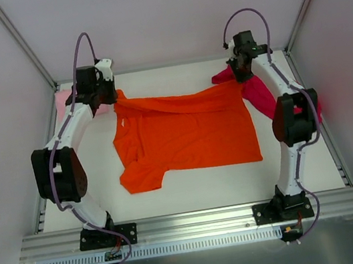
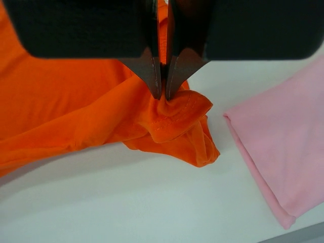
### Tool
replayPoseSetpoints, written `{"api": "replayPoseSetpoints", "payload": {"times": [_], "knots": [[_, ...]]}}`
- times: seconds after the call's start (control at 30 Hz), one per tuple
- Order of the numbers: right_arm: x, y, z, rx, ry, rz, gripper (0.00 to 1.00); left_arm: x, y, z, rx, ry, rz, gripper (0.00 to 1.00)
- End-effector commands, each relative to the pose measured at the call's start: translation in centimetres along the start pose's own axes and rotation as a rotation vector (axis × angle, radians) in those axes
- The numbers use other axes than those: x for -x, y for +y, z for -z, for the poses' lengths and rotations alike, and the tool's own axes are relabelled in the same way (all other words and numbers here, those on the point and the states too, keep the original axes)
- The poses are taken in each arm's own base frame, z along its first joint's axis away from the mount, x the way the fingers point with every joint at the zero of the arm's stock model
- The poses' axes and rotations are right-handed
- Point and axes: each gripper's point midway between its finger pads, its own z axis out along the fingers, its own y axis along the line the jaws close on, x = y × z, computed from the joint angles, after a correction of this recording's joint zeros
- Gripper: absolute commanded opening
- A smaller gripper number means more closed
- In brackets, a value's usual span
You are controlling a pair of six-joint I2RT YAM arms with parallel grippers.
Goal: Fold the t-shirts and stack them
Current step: Grap the side of the flattened tshirt furthest away from the robot with both arms, then fold the flattened tshirt in 1/3 of the way
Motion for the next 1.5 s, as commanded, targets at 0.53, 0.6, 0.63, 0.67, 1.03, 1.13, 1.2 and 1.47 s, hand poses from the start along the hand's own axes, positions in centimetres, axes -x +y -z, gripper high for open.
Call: {"api": "replayPoseSetpoints", "payload": {"times": [0.53,0.6,0.63,0.67,1.03,1.13,1.2,1.47], "knots": [[-0.2,-1.1,11.3,-0.09,-0.287,-0.033,0.01,0.0,-2.2,8.9,-0.032,-0.168,-0.057,0.0],[-0.4,-1.3,11.4,-0.105,-0.285,-0.03,0.01,0.1,-2.2,9.0,-0.03,-0.171,-0.053,0.0],[-0.3,-1.2,11.4,-0.107,-0.287,-0.027,0.01,0.1,-2.2,9.0,-0.029,-0.171,-0.052,0.0],[-0.3,-1.4,11.4,-0.114,-0.287,-0.029,0.01,0.2,-2.1,9.1,-0.027,-0.175,-0.051,0.0],[1.8,-3.5,8.3,-0.158,-0.201,-0.084,0.01,1.0,-1.2,6.1,-0.014,-0.14,-0.027,0.0],[2.1,-3.6,7.6,-0.154,-0.178,-0.091,0.01,0.9,-1.0,5.5,-0.011,-0.136,-0.027,0.0],[2.4,-3.4,7.6,-0.145,-0.189,-0.094,0.01,0.8,-1.0,5.2,-0.011,-0.133,-0.03,0.0],[3.0,-2.9,8.4,-0.109,-0.21,-0.088,0.01,0.6,-1.1,5.2,-0.017,-0.13,-0.023,0.0]]}}
